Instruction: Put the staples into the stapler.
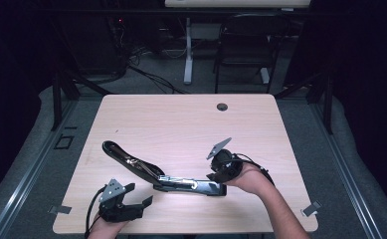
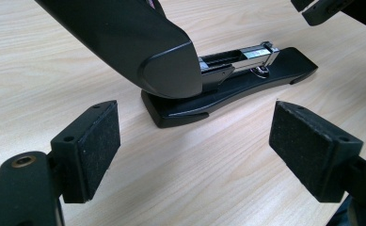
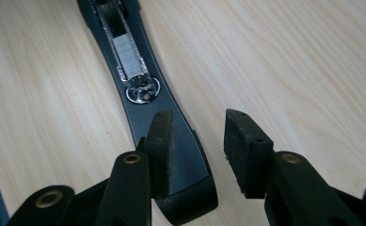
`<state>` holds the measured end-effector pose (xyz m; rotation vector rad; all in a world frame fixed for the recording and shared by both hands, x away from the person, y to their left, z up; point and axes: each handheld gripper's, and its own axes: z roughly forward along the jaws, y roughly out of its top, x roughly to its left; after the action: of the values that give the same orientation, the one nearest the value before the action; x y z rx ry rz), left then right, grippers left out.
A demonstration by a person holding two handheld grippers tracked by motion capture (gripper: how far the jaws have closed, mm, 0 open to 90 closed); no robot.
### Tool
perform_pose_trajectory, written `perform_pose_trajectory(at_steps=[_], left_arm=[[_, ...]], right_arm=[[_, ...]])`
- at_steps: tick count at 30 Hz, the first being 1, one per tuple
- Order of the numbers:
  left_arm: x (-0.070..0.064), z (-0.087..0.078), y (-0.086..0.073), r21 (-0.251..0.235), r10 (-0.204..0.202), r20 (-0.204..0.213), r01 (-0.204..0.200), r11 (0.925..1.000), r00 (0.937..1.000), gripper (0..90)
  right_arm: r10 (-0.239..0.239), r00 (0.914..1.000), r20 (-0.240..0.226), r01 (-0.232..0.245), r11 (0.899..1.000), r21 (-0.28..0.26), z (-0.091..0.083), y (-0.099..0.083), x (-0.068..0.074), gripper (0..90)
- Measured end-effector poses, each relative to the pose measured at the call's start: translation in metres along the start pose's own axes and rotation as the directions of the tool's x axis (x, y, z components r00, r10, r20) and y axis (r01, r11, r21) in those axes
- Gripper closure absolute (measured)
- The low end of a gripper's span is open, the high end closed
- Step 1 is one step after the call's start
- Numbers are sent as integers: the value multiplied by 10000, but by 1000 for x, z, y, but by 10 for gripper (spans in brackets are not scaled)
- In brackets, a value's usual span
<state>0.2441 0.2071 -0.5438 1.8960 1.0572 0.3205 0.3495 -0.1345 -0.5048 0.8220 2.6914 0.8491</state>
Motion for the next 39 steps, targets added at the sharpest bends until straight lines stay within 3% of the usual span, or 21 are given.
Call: perform_pose_trajectory(at_steps=[1,2,10,17,21,32,39], left_arm=[[0,0,0,-5,6,-5,-6,10000,10000,170],[0,0,0,-16,22,-23,-22,10000,10000,170],[0,0,0,-50,5,-30,-5,10000,10000,170],[0,-1,0,-118,-17,-84,16,9999,10000,170],[1,-1,1,-43,-17,-15,17,10000,10000,170],[1,0,1,-113,-128,-12,128,9999,9999,170],[2,0,0,-177,-155,-37,155,9997,9999,170]], right_arm=[[158,9998,125,-159,9998,75,-3,-1,-1,630],[233,9997,-73,-228,9981,576,-8,-1,-4,630],[994,9934,567,-966,9941,-502,-19,-17,-6,628],[1538,9827,1032,-1413,9827,-1195,-25,-37,-4,617],[1969,9749,1041,-1781,9698,-1666,-26,-50,-3,596],[2650,9556,1290,-2298,9439,-2372,-27,-77,-2,567],[2826,9492,1382,-2445,9392,-2412,-26,-88,-1,563]])
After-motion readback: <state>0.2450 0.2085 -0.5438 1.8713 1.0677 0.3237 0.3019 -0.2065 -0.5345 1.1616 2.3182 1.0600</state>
